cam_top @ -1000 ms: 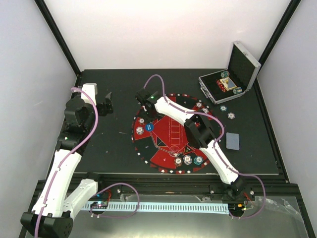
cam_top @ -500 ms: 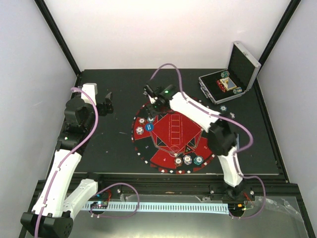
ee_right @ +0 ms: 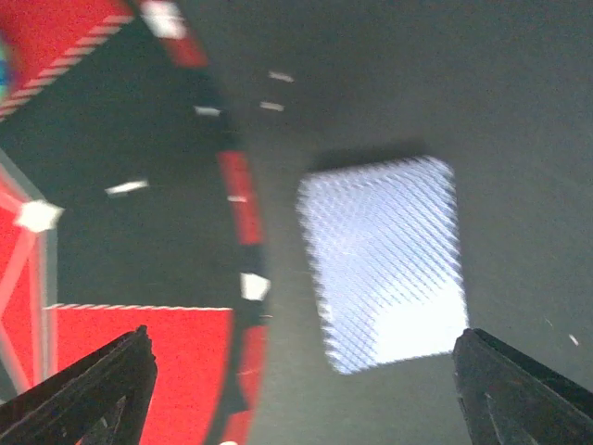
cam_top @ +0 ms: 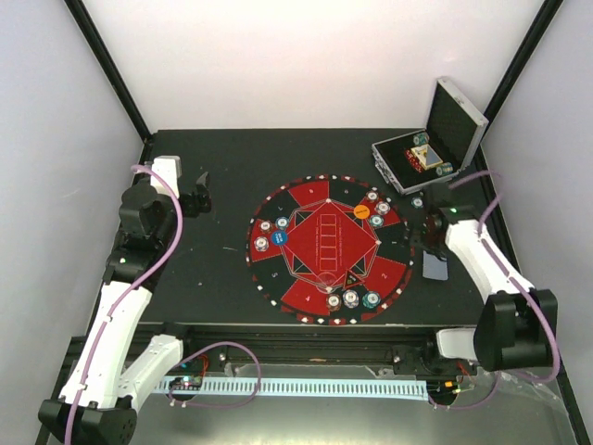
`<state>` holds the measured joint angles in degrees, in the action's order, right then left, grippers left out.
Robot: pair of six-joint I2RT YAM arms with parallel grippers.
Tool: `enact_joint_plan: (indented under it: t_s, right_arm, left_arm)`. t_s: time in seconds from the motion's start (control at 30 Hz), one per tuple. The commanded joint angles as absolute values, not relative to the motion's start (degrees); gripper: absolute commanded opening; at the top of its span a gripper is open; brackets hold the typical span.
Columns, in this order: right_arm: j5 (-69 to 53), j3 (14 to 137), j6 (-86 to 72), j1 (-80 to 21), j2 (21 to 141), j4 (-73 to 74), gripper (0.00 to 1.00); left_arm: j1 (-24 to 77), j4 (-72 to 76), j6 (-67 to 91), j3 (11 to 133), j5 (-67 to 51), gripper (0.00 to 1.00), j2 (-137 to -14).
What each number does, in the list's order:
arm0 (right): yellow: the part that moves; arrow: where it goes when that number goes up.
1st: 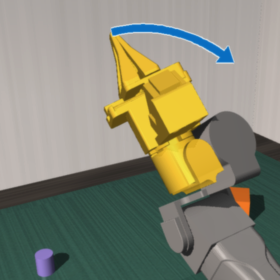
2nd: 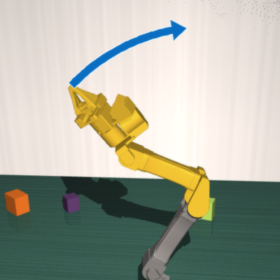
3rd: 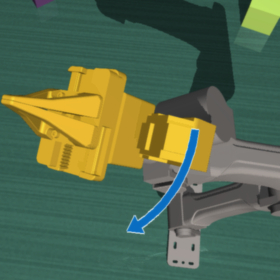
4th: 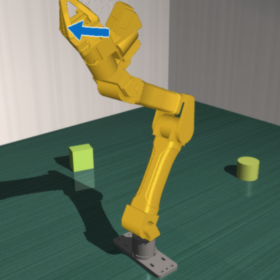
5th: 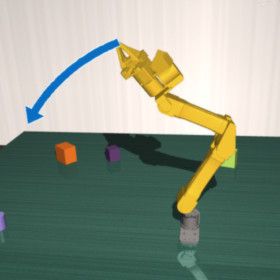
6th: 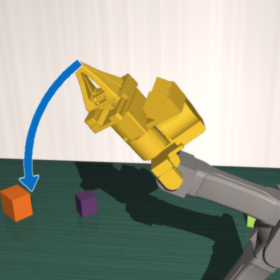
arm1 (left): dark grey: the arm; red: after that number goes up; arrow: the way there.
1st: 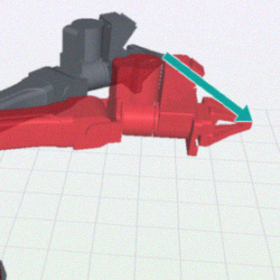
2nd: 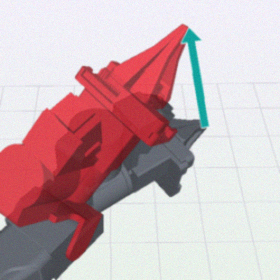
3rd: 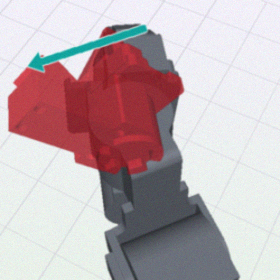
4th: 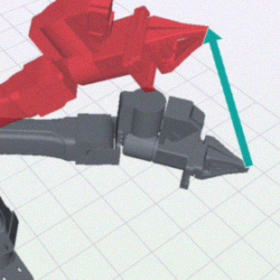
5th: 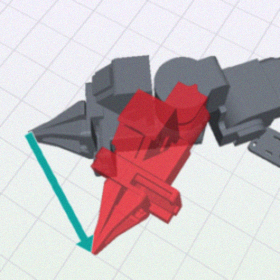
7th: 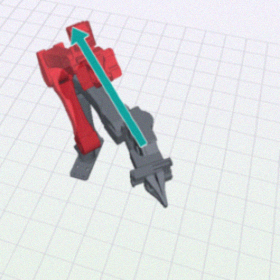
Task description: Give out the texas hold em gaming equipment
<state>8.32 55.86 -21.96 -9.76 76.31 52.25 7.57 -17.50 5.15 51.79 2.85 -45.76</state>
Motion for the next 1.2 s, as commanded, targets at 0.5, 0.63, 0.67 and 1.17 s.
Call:
enact_joint_plan:
  t_s: [0.5,0.63,0.67,1.17]
  right_arm:
    - [-11.30,46.59,-25.28,17.75,80.54,42.83,0.99]
    - [-11.02,44.87,-25.26,17.75,81.80,40.01,0.99]
    - [-10.17,44.63,-24.94,17.75,81.95,39.54,0.99]
    - [-14.55,45.44,-19.23,17.75,87.12,34.86,0.99]
  left_arm:
    - [11.46,-17.45,4.77,52.06,4.56,0.99,-45.74]
    - [12.01,-17.53,4.66,52.12,4.58,0.99,-46.14]
    - [12.19,-17.53,4.66,52.13,4.59,0.99,-46.19]
    - [12.65,-17.75,4.61,52.21,4.48,0.99,-46.05]
